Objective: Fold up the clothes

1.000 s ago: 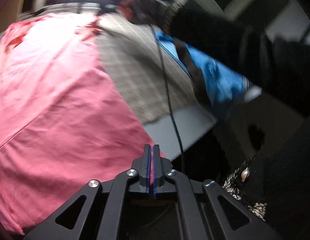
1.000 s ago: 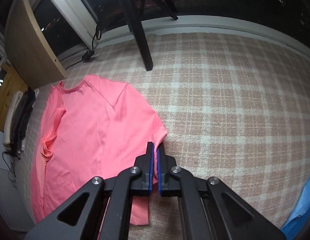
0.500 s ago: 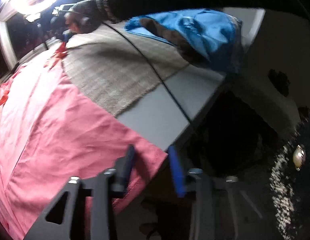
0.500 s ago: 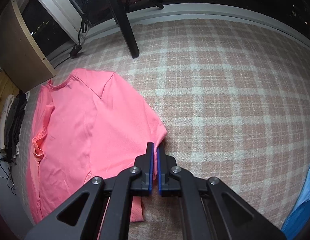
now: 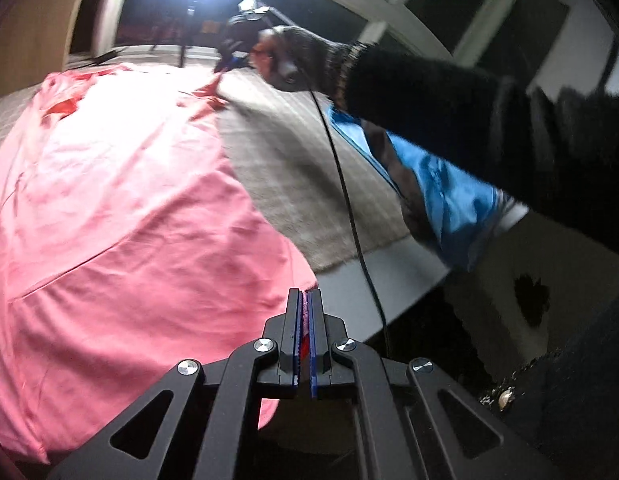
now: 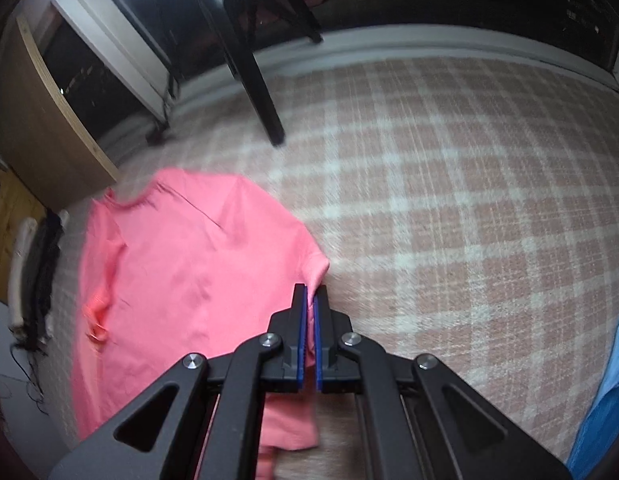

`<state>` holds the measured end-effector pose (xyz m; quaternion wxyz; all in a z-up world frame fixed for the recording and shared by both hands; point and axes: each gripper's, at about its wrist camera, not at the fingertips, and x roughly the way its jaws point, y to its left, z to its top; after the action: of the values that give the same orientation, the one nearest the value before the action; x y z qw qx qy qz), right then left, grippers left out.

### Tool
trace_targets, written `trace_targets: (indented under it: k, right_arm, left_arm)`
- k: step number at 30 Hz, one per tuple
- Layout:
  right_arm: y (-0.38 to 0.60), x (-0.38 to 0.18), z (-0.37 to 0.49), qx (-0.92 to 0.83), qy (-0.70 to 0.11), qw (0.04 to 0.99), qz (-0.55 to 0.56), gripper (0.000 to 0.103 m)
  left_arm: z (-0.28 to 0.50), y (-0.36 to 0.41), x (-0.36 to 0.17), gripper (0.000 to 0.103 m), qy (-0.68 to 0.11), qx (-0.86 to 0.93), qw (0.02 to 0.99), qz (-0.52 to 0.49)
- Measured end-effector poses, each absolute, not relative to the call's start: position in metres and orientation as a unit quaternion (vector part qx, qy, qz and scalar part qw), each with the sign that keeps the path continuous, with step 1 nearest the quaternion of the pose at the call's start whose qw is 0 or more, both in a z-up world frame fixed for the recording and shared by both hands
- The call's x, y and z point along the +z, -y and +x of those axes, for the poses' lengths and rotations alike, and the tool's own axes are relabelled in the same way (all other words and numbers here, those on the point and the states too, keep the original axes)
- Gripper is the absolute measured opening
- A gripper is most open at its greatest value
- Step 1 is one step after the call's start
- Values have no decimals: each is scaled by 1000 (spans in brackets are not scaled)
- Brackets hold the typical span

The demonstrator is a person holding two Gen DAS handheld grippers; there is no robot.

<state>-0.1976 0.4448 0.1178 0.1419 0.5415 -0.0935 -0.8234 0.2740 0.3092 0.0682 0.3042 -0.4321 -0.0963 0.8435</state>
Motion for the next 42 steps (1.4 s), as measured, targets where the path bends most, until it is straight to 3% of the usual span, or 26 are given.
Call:
trace_targets:
  k: [9,13,16,18,19,30,32,35,42]
  right_arm:
    - [-346,183,-194,-827,68,200,520,3]
    - [-263,169,-204,-808,-10,226,545,5]
    - [-238,159,-204,-799,-38,221,558,7]
    - [-245,162,-195,-804,-29,233,546,23]
    - [-249,163,-190,-807,-33,233,542,26]
    - [-251,109,-150,-758,-72,257,595,26]
    - [-243,97,-148,-758,-85,250,597,26]
    - [-235,85,-147,-755,-95,249,598,4]
    - [-221,99,-133,-769,-119,277,564,3]
  left_arm:
    - [297,-190,73,2,248,866,172,-398]
    - [309,-142,46,2,296,854,95,-417]
    - [309,-140,37,2,284,853,95,-426]
    - [312,-139,42,2,270,861,98,-420]
    - [312,-139,44,2,267,863,100,-418]
    - [307,-142,42,2,243,862,112,-431]
    - [309,-142,41,2,245,861,112,-432]
    - [312,-142,42,2,245,861,110,-431]
    - [316,-138,43,2,252,865,99,-423]
